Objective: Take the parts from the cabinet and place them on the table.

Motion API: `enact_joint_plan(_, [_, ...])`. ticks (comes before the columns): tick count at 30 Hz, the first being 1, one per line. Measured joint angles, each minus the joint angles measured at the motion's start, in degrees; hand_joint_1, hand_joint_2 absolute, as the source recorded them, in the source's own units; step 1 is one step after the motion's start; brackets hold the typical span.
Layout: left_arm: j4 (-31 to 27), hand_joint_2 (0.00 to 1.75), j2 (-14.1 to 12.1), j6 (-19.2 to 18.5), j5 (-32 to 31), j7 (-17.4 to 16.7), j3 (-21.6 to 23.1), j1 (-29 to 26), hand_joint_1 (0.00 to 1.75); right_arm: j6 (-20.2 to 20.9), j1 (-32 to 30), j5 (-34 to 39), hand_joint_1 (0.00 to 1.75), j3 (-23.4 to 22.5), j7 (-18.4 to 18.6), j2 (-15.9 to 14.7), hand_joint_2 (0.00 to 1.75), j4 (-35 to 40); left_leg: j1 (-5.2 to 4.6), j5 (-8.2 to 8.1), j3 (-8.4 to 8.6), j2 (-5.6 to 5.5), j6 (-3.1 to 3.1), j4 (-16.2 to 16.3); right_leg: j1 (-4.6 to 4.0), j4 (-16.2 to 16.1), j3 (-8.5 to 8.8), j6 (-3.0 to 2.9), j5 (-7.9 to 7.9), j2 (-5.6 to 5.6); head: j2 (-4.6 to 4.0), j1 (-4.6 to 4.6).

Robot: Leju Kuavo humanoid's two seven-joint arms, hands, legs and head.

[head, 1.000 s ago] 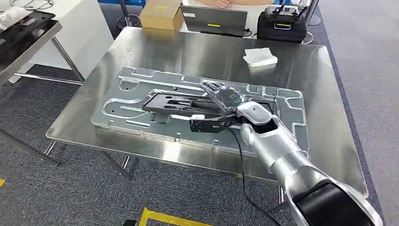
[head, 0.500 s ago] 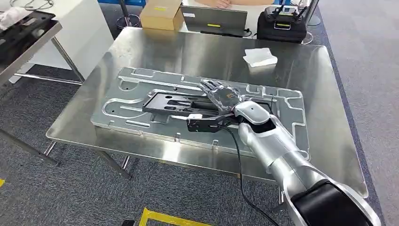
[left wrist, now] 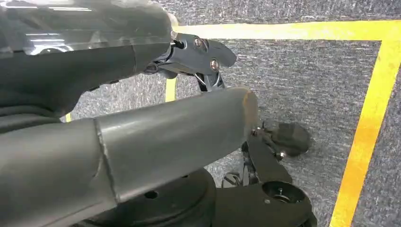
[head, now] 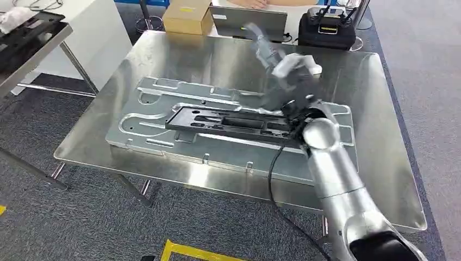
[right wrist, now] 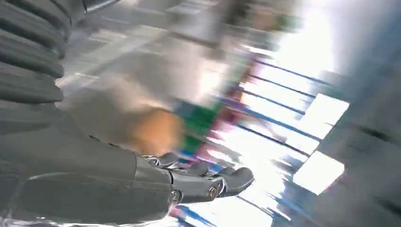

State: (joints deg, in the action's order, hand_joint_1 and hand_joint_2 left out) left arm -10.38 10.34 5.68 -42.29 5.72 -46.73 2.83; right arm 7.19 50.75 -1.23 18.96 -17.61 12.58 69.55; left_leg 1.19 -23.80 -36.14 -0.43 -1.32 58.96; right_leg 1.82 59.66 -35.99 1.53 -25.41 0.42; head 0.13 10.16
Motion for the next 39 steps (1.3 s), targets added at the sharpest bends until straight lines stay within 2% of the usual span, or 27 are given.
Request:
enact_joint_plan(3, [0.0,0.0,0.1,-0.3,-0.2,0.4,-0.1,-0.2,0.0,0.1,-2.4,4.3,0.0,-1.8,-1.9,-1.9,1.75,8.8,0.0,-0.02,-0.02,-0.04,0.01,0.0,0.0,-0.1,0.07,0.02,-0.02,-0.05,0.0,-0.02])
enact_joint_plan(4, [0.0,0.0,0.1,-0.5,-0.4,0.7,-0.2,-0.3,0.0,0.4,-5.7,6.2,0.0,-3.6,-4.8,-3.9,1.75,18.5,0.0,-0.08,0.02,-0.03,0.06,0.0,0.0,-0.2,0.15,0.05,-0.03,-0.05,0.0,-0.02])
enact_joint_plan(5, [0.0,0.0,0.2,-0.7,-0.8,1.4,-0.3,-0.3,0.0,2.5,-13.4,8.1,0.0,-6.6,-11.4,-7.2,1.75,32.8,0.0,-0.26,0.15,0.0,0.19,0.0,-0.01,-0.2,0.35,0.12,-0.09,-0.04,0.0,-0.02])
enact_joint_plan(8, [0.0,0.0,0.2,-0.9,-0.7,2.4,-0.5,-0.3,0.0,2.8,-23.6,8.2,0.0,-9.2,-19.1,-9.1,1.75,43.5,-0.09,-0.6,0.18,0.02,0.61,0.3,0.23,-0.5,0.54,0.23,-0.13,-0.05,0.0,0.0])
enact_joint_plan(10, [0.0,0.0,0.0,-1.1,-0.7,2.7,-0.9,-0.3,0.0,1.2,-29.4,8.0,0.0,-10.9,-21.6,-9.5,1.75,48.2,-0.06,-0.77,0.22,0.05,0.8,0.3,0.29,-0.5,0.67,0.34,-0.21,-0.04,0.0,-0.02])
enact_joint_plan(11, [0.0,0.0,-0.1,-1.2,-0.3,2.7,-1.3,-0.2,0.0,-0.2,-32.5,8.0,0.0,-11.8,-21.7,-9.6,0.0,50.6,-0.08,-0.87,0.21,0.06,0.92,0.4,0.32,-0.5,0.72,0.41,-0.24,-0.03,0.0,-0.02])
enact_joint_plan(13, [0.0,0.0,-0.2,-1.3,1.0,2.8,-2.0,-0.2,0.0,-3.5,-37.5,7.9,0.0,-13.1,-20.7,-9.7,0.0,52.8,-0.1,-0.68,0.16,0.04,1.1,0.8,0.34,-0.4,0.85,0.66,0.01,-0.02,0.0,-0.02])
enact_joint_plan(15, [0.0,0.0,-0.2,-1.0,2.2,3.1,-3.1,-0.1,0.0,-9.6,-42.8,5.5,0.0,-14.4,-18.6,-9.7,0.0,53.4,-0.17,-0.48,0.17,-0.01,1.41,0.7,0.4,-1.0,1.09,1.15,0.34,-0.04,0.0,-0.02])
enact_joint_plan(16, [0.0,0.0,-0.2,-0.9,2.6,3.3,-3.6,-0.1,0.0,-13.7,-45.6,3.9,0.0,-15.2,-17.5,-9.7,0.0,53.4,-0.1,0.2,0.59,0.01,1.83,-0.5,-0.04,-1.5,1.5,1.58,0.59,-0.02,0.0,-0.02])
enact_joint_plan(17, [0.0,0.0,0.0,-0.8,2.8,3.3,-4.1,-0.1,0.0,-17.2,-48.6,3.0,0.0,-16.1,-16.9,-9.7,0.0,53.3,0.4,0.9,1.09,0.32,2.14,-1.6,0.31,-0.7,1.46,1.43,-0.8,-0.06,0.0,-0.04])
enact_joint_plan(18, [0.0,0.0,0.0,-0.7,3.1,3.3,-4.5,-0.1,0.0,-20.0,-51.1,2.7,0.0,-17.1,-16.3,-9.9,0.0,53.2,0.47,1.35,1.07,0.38,2.74,-2.1,0.19,1.8,0.56,1.26,-3.66,-0.1,0.0,-0.02])
enact_joint_plan(20, [0.0,0.0,0.1,-0.6,3.4,3.3,-5.0,-0.2,0.0,-22.3,-55.3,2.7,0.0,-18.6,-16.1,-10.2,0.0,52.5,0.31,1.8,0.36,0.38,2.65,-2.2,0.16,9.8,-2.18,1.4,-9.21,-0.09,0.0,-0.04])
enact_joint_plan(21, [0.0,0.0,0.1,-0.6,3.4,3.3,-5.2,-0.2,0.0,-22.6,-56.8,2.7,0.0,-19.3,-16.1,-10.3,0.0,52.2,0.22,2.07,-0.03,0.44,2.62,-2.2,0.2,13.0,-3.1,1.54,-10.89,-0.09,0.0,-0.02])
enact_joint_plan(22, [0.0,0.0,0.1,-0.6,3.4,3.3,-5.6,-0.2,0.0,-22.7,-57.8,2.7,0.0,-19.7,-16.1,-10.5,0.0,51.9,0.22,2.35,-0.51,0.57,2.43,-2.1,0.19,14.3,-2.99,1.7,-11.13,-0.1,0.0,-0.02])
enact_joint_plan(24, [0.0,0.0,0.2,-0.6,3.4,3.1,-5.9,-0.2,0.0,-23.6,-59.1,3.2,0.0,-20.2,-14.6,-10.7,0.0,51.7,0.38,2.92,-1.45,0.86,1.96,-1.7,0.44,8.9,1.46,1.92,-8.09,-0.18,0.0,-0.02])
enact_joint_plan(25, [0.0,0.0,0.3,-0.7,3.4,3.0,-6.0,-0.1,0.0,-24.1,-59.7,3.9,0.0,-20.6,-13.3,-10.8,0.0,51.6,0.57,3.16,-1.97,0.87,1.62,-1.4,0.65,3.6,5.23,2.09,-6.09,-0.3,0.0,-0.02])
enact_joint_plan(26, [0.0,0.0,0.3,-0.7,3.4,3.0,-6.1,0.0,0.0,-24.8,-60.4,4.8,0.0,-21.2,-12.1,-10.8,0.0,51.4,0.6,3.4,-2.43,0.87,1.28,-0.9,0.91,-1.5,8.84,2.28,-5.71,-0.41,0.0,-0.02])
enact_joint_plan(27, [-0.1,0.0,0.3,-0.7,3.4,3.0,-6.1,0.0,0.0,-25.2,-61.0,5.7,0.0,-21.8,-11.4,-10.8,0.0,50.9,0.43,3.69,-2.5,0.73,0.83,-0.9,0.22,-2.0,9.21,1.64,-6.6,-0.24,0.02,-0.02])
enact_joint_plan(28, [-0.1,0.0,0.3,-0.7,3.4,3.0,-6.2,-0.1,0.0,-25.3,-61.9,6.8,0.0,-22.7,-11.0,-10.8,0.0,50.5,0.41,3.87,-2.14,0.62,0.51,-0.8,0.08,-1.7,8.71,0.76,-5.45,0.01,-0.02,-0.02])
enact_joint_plan(29, [-0.1,0.0,0.4,-0.8,3.5,3.0,-6.4,-0.2,0.0,-25.1,-62.4,8.1,0.0,-23.9,-10.4,-10.9,0.0,49.8,0.34,4.29,-2.23,0.61,-0.02,-0.7,0.01,-1.8,8.56,0.32,-5.78,0.03,0.0,-0.02])
enact_joint_plan(31, [-0.1,0.0,0.5,-0.9,3.5,3.1,-6.9,-0.7,0.0,-23.1,-63.2,10.9,0.0,-26.9,-9.6,-10.8,0.0,47.5,0.59,5.57,-2.36,0.49,-1.07,-1.6,-0.26,-1.9,7.69,-0.94,-4.66,-0.02,-0.02,-0.02])
enact_joint_plan(32, [-0.1,0.0,0.5,-0.9,3.5,3.1,-7.2,-0.7,0.0,-22.0,-63.3,11.7,0.0,-28.4,-9.4,-10.8,0.0,46.4,0.85,4.45,-2.98,0.45,-1.16,-1.0,0.09,-2.0,6.98,-1.45,-3.91,-0.32,0.0,0.0])
enact_joint_plan(33, [-0.1,0.0,0.5,-0.9,3.5,3.1,-7.3,-0.7,0.0,-21.1,-63.5,12.0,0.0,-29.9,-9.1,-10.7,0.0,45.2,0.77,0.43,-4.02,0.51,-1.09,1.3,0.0,-2.0,6.05,-2.13,-3.19,-0.45,-0.02,-0.02])
enact_joint_plan(35, [-0.1,0.0,0.6,-0.9,3.5,3.2,-7.5,-0.8,0.0,-20.9,-63.6,10.0,0.0,-32.5,-8.5,-10.3,0.0,43.3,0.68,-6.81,-5.78,0.5,-1.16,9.6,-0.33,-2.0,4.52,-2.54,-2.03,-0.84,-0.02,0.0])
enact_joint_plan(36, [-0.1,0.0,0.7,-0.8,3.5,3.2,-7.5,-0.8,0.0,-21.4,-63.6,6.7,0.0,-33.9,-8.3,-10.0,0.0,41.7,0.61,-9.22,-6.46,0.5,-1.21,14.3,-0.63,-1.9,3.63,-2.69,-1.42,-1.23,0.0,0.0])
enact_joint_plan(37, [-0.1,0.0,0.7,-0.8,3.5,3.2,-7.6,-0.8,0.0,-21.5,-63.6,4.3,0.0,-35.3,-8.2,-9.7,0.0,40.1,0.55,-9.57,-6.23,0.5,-1.11,16.9,-0.92,-1.8,2.89,-2.73,-0.91,-1.57,-0.02,-0.02])
enact_joint_plan(39, [-0.1,0.0,0.7,-0.6,3.5,3.0,-7.8,-0.7,0.0,-20.7,-63.5,1.5,0.0,-38.5,-8.0,-9.1,0.0,36.9,0.28,-6.61,-2.41,0.55,-0.56,14.9,-1.33,-1.5,1.6,-2.69,-0.11,-2.46,0.0,0.0])
